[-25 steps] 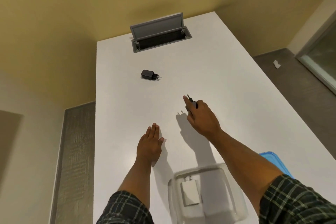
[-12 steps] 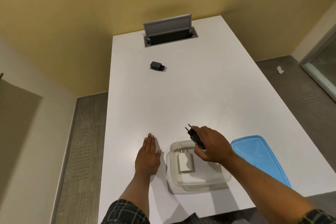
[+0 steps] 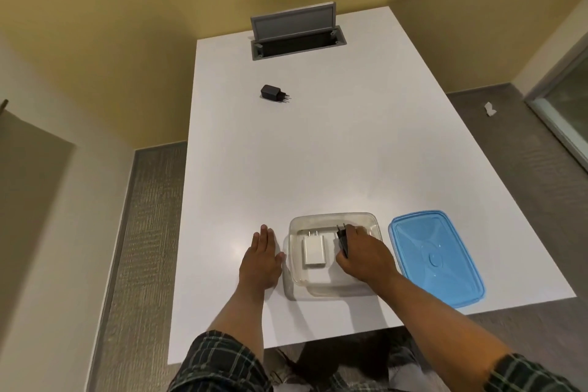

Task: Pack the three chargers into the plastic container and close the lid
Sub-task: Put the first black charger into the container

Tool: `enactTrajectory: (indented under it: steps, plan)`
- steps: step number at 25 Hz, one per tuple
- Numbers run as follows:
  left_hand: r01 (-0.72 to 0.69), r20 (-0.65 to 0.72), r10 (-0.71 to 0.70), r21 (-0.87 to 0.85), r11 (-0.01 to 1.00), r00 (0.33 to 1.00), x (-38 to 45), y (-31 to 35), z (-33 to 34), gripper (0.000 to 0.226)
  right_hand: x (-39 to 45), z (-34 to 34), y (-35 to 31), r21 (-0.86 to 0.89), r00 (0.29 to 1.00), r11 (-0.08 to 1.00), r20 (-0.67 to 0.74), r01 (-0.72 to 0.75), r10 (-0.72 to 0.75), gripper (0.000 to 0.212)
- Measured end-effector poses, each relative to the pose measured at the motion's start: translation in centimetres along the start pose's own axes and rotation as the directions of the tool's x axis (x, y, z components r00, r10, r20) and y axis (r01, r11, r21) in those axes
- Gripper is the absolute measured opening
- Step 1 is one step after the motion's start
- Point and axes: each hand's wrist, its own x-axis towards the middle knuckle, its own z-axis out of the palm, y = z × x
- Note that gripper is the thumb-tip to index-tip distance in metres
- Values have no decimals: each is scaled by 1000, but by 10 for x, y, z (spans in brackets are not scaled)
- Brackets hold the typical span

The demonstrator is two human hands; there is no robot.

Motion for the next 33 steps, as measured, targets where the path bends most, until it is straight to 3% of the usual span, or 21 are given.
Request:
enactTrajectory:
  steps: [4,7,15,22,29,33]
  plan:
    - [-12,139,25,-95,995,990,-10,4,-19,91,5,14,-12,18,998,998,5,-55,55,53]
    - [-29,67,36,-106,994,997,-12,1,-21,72,7,23,-22,-1,996,997,35,-77,77,64]
    - [-5,44,9,-101,995,999,-9,2,-11,72,4,27,-20,-16,996,998,66,-63,64,42]
    - [27,30,-25,-53,998,999,-10,4,-8,72,17,15,-8,-160,990,986,141,51,-29,48]
    - [36,50,-35,-13,999,998,-11,7,-19,70,23,9,-10,-59,979,998,197,-35,46,49]
    - [67,47,-71,78,995,996,-12,14,-27,66,22,8,-10,-95,978,994,199,-45,63,50]
